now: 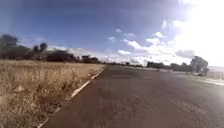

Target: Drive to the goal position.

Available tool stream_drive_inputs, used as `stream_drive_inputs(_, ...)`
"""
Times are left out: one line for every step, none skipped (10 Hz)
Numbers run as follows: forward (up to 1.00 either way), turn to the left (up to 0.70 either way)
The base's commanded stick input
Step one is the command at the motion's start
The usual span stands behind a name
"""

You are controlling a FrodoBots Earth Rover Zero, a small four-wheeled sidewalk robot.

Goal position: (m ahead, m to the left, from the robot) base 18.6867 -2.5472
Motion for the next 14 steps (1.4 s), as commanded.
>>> stream_drive_inputs(0.5, 0.0)
stream_drive_inputs(0.5, 0.0)
stream_drive_inputs(0.5, 0.0)
stream_drive_inputs(0.5, 0.0)
stream_drive_inputs(0.5, 0.0)
stream_drive_inputs(0.5, 0.0)
stream_drive_inputs(0.5, 0.0)
stream_drive_inputs(0.5, 0.0)
stream_drive_inputs(0.5, 0.0)
stream_drive_inputs(0.5, 0.0)
stream_drive_inputs(0.5, 0.0)
stream_drive_inputs(0.5, 0.0)
stream_drive_inputs(0.5, 0.0)
stream_drive_inputs(0.5, 0.0)
